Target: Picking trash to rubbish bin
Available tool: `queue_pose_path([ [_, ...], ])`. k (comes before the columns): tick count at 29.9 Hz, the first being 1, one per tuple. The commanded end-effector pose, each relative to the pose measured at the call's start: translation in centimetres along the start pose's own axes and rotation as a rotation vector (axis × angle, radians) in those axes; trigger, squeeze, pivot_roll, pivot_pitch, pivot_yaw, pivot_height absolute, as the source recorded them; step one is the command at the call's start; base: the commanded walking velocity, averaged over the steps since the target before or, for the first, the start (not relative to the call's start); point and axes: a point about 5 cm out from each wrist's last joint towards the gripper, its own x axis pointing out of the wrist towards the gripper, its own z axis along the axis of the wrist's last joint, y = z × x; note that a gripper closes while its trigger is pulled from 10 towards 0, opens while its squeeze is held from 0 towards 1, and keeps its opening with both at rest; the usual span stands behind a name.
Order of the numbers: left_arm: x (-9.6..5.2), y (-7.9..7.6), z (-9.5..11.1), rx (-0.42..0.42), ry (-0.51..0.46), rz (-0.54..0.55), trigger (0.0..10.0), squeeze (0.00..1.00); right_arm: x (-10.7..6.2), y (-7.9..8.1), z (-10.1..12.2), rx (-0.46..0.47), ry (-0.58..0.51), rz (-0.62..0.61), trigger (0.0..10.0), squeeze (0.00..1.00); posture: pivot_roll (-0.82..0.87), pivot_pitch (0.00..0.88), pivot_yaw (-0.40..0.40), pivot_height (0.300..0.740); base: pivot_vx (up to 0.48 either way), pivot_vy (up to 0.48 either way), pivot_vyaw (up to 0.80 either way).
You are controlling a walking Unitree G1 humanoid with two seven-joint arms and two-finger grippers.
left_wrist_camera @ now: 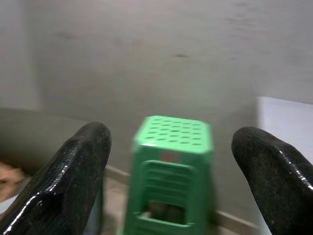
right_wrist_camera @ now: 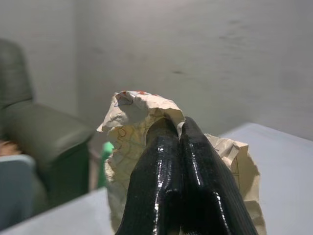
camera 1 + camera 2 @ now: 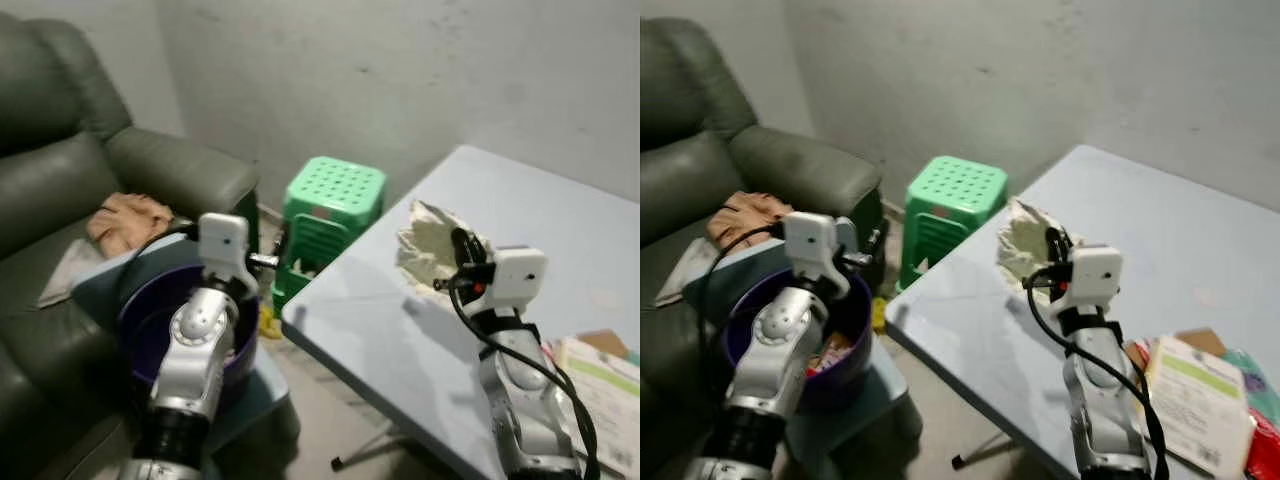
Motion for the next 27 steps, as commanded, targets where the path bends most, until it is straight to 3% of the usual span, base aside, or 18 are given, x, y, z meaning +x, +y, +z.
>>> queue_pose_path([
  [1, -0.18, 0.86, 0.12, 0.000, 0.002, 0.033, 10.0, 0.00, 0.24, 0.69, 0.33, 0.009, -0.009, 0.027, 10.0, 0.00, -0.01, 0.000, -0.079, 0.740, 0.000, 0.000, 0.80],
  [27, -0.08, 0.11, -0.11, 0.070, 0.007, 0.023, 10.0, 0.00, 0.36, 0.86, 0.29, -0.001, 0.002, 0.056, 10.0, 0.00, -0.01, 0.000, -0.086, 0.740, 0.000, 0.000, 0.80],
])
